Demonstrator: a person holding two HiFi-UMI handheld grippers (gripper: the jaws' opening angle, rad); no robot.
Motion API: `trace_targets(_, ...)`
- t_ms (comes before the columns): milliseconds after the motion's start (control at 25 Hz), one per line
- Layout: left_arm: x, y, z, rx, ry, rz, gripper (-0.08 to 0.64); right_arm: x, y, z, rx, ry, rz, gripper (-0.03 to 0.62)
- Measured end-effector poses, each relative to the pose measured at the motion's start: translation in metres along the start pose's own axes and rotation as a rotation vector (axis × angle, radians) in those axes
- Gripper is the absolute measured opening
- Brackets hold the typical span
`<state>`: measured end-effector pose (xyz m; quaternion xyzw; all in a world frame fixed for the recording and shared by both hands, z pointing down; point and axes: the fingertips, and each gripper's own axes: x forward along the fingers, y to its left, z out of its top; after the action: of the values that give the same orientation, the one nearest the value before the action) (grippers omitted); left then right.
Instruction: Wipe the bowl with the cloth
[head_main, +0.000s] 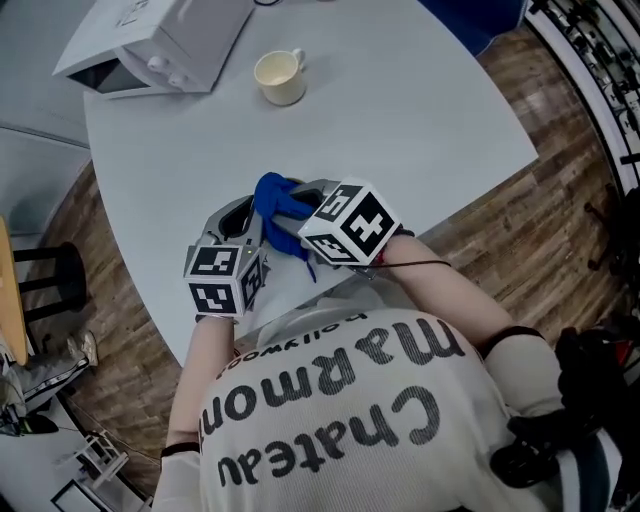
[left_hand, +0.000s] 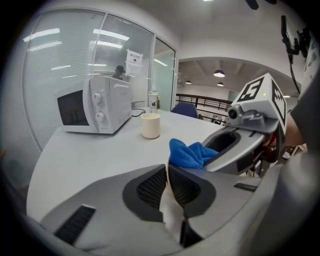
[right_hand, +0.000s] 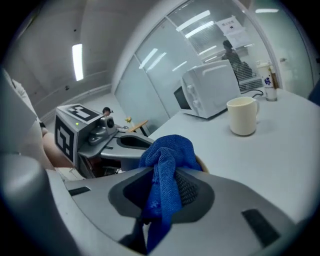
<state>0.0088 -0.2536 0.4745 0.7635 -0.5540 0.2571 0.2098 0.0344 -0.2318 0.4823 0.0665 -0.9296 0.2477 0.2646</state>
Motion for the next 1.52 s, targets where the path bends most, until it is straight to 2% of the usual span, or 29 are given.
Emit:
trace_targets(80,0.001,-0.003,0.001,0.028,0.011,-0.013,0.018,-0.002,0.0,0.001,-0.087,0.023,0.028,0.081)
trace_targets(160,0.001,-0.007,0.002,0.083,0.023,-0.02,0.02,-0.005,-0.002,0.003,-0.115,0.019,0.054,0.081)
trace_targets(280,0.0,-0.007,0.005,0.143,0.036,-0.007,0.017,-0.006,-0.007,0.008,-0.071,-0.035,0.024,0.08)
trace_targets(400,0.003,-0.004,0.007,0.16,0.041,0.036,0.017,-0.002,-0.016,0.01,-0.033,-0.055,-0.043,0.08)
trace_targets(560,0.003,-0.001,0.011,0.152,0.032,0.084,0.022,0.002,-0.03,0.013,0.067,-0.07,-0.108,0.078)
trace_targets(880,0.001,0.001,0.025,0.158,-0.019,0.167,0.043,-0.007,-0.053,0.03,0.335,-0.244,-0.216,0.078)
trace_targets(1040,-0.002,0.006,0.023,0.123,-0.035,0.193,0.054,-0.009,-0.068,0.028,0.546,-0.337,-0.24,0.078)
trace_targets(1160,-0.011,0.011,0.021,0.089,-0.065,0.206,0.052,-0.014,-0.089,0.02,0.676,-0.378,-0.313,0.077)
trace_targets(1280,-0.017,0.016,0.015,0.038,-0.07,0.203,0.046,-0.024,-0.099,0.022,0.799,-0.448,-0.28,0.074)
trace_targets(1400,-0.023,0.029,0.009,-0.037,-0.081,0.197,0.038,-0.027,-0.091,0.033,0.758,-0.466,-0.277,0.074)
trace_targets(1520,-0.034,0.048,0.006,-0.076,-0.114,0.229,0.037,-0.029,-0.083,0.04,0.718,-0.475,-0.307,0.074)
